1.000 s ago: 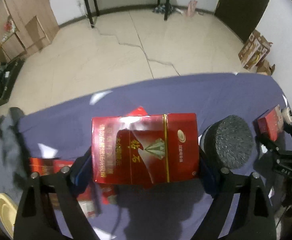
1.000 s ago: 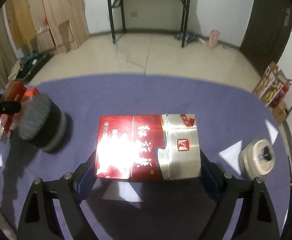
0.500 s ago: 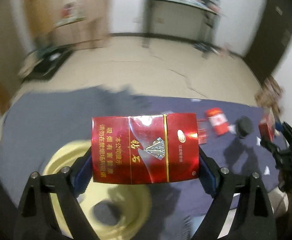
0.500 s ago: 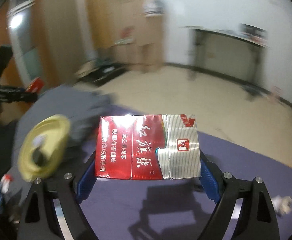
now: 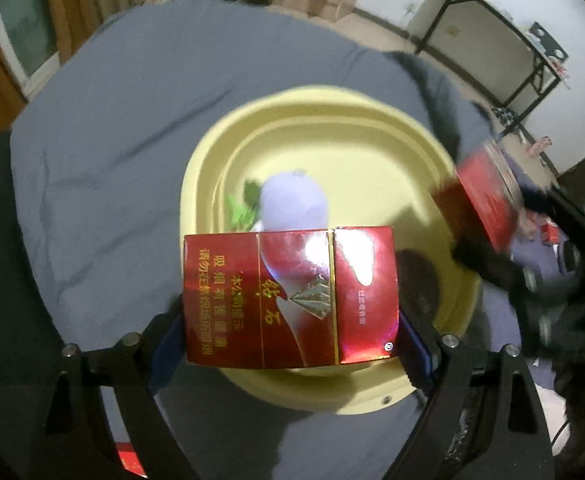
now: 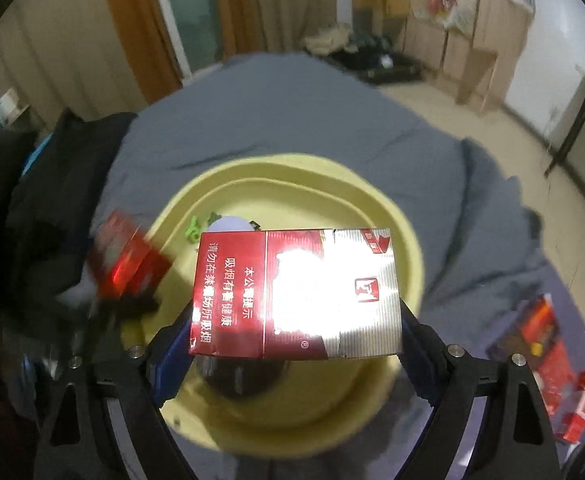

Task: Organize rigid objects
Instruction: 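Carry both red boxes to the yellow tray and release them, then grasp the dark red box with the left tool while the right tool grasps the second foam cylinder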

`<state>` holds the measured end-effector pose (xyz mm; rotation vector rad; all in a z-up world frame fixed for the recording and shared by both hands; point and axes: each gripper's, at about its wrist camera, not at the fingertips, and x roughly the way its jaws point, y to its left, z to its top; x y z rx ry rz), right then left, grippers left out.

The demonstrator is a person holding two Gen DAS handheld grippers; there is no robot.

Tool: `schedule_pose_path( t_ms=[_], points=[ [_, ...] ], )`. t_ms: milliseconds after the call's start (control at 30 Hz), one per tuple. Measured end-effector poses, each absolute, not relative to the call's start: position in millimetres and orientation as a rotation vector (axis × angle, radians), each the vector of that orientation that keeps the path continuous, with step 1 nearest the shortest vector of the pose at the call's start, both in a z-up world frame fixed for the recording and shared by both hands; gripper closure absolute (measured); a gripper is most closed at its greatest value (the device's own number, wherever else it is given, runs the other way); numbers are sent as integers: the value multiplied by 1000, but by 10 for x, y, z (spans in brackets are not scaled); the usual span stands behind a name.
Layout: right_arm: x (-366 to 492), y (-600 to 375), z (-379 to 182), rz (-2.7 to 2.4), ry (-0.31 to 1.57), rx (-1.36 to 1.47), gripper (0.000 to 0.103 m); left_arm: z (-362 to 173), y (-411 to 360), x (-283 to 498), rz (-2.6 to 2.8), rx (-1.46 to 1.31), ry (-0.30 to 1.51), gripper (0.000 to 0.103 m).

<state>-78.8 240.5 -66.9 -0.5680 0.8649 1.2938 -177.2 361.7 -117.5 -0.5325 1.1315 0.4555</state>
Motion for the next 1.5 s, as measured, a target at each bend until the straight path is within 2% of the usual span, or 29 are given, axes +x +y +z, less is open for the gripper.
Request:
schedule_pose_path(
  t_ms=[167, 400, 433, 467, 533, 600, 733, 833, 1033, 1133, 1267, 1500],
  points=[
    [-812, 2859, -925, 1213, 947, -625, 14, -1474, 3581, -1684, 467, -480, 1203, 14],
    [-736, 3099, -1181, 1157, 1036, -596, 13, -1512, 3600, -1554, 488, -422, 1201, 12],
    [-716, 3069, -1192, 1158, 1051, -573, 11, -1509, 3612, -1546, 487, -428, 1195, 11],
    [-624, 3033, -1189, 1164, 1067, -548, 2, -1488, 3585, -1614, 486, -434, 1188, 9],
    [-522, 2942, -1119, 1189, 1068, -473, 1, -1421, 3569, -1699, 482, -464, 1154, 2],
    [-488, 2836, -975, 1186, 1017, -420, 1, -1324, 3548, -1753, 478, -480, 1112, 0],
    [-386, 2249, -561, 1152, 877, -276, 1, -1031, 3411, -1729, 503, -463, 1088, 0],
    [-152, 1545, -384, 1069, 805, -182, 0, -817, 3145, -1414, 426, -423, 1080, 0],
    [546, -4, -622, 731, 766, -239, 0, -544, 2197, -273, 125, -306, 1089, 0],
    [804, -668, -845, 589, 802, -214, 0, -583, 1795, 144, 23, -235, 1162, 0],
    [1175, -1066, -1063, 488, 871, -113, 0, -746, 1452, 664, -95, -178, 1156, 0],
    [1505, -1167, -1248, 452, 890, -73, 0, -1364, 1776, 1163, 129, -266, 1281, 0]
  ],
)
